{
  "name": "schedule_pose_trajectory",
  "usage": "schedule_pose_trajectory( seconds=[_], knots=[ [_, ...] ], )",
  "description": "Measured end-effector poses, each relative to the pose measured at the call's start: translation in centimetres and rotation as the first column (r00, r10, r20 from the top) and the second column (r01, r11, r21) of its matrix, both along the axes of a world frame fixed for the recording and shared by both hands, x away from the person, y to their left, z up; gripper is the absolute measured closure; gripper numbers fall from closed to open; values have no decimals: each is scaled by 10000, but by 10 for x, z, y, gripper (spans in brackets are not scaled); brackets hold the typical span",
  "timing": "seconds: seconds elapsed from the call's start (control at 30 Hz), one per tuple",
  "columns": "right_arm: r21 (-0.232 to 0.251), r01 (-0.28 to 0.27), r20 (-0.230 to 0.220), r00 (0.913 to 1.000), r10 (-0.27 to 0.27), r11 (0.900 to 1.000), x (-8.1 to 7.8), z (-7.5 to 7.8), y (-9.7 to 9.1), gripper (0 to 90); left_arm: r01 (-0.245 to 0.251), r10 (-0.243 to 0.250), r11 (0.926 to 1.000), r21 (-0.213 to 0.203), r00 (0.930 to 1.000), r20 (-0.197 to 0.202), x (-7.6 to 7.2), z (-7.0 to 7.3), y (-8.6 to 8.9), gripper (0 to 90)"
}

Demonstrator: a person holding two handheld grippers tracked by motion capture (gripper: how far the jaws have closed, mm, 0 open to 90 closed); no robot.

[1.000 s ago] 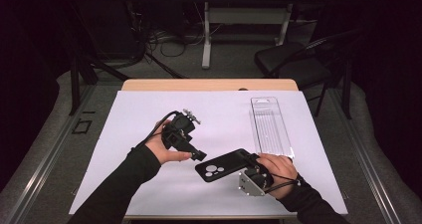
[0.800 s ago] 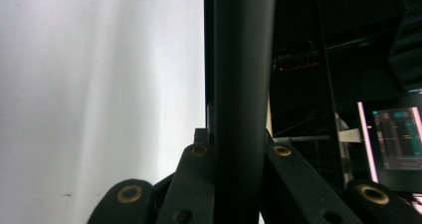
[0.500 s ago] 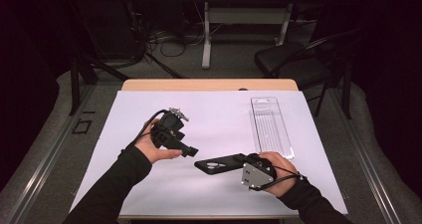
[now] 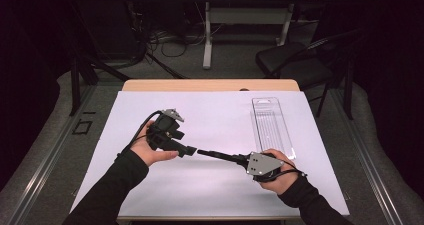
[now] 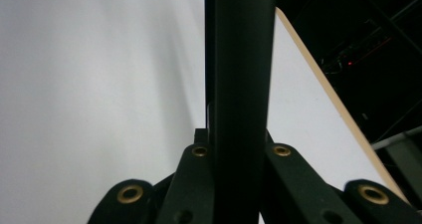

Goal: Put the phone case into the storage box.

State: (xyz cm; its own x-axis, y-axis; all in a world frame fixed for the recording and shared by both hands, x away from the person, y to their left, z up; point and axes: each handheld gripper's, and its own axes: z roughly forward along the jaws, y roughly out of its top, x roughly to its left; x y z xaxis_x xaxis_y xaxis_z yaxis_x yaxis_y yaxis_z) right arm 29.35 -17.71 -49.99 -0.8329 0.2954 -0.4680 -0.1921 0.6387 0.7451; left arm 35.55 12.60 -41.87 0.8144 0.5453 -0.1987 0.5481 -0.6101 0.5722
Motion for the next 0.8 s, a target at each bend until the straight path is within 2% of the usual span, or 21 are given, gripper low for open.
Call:
schedule_pose_trajectory(
  seconds=[0.07, 0.23, 0.47, 0.57, 0.7, 0.8],
  knots=[
    [250, 12, -228, 9997, -7, 9997, 2, -1, -1, 884, 48, -48, 10000, -7, 10000, 58, -1, 0, 0, 258],
    [528, 106, -565, 9984, -76, 9986, 3, 0, -2, 884, 261, -258, 9996, -110, 9994, 233, -3, -2, 1, 274],
    [823, 202, -1049, 9944, -115, 9964, 4, 0, 0, 885, 355, -352, 9990, -287, 9993, 86, -6, -7, -1, 285],
    [917, 332, -1253, 9919, -216, 9952, 4, 0, 0, 884, 333, -336, 9983, -488, 9994, -36, -6, -8, -2, 290],
    [987, 444, -1525, 9879, -290, 9941, 5, 0, 0, 885, 441, -448, 9962, -756, 9990, -79, -6, -8, -3, 290],
    [1170, 494, -1799, 9833, -277, 9919, 5, -1, 0, 885, 466, -476, 9958, -791, 9988, -97, -8, -8, -4, 288]
  ],
)
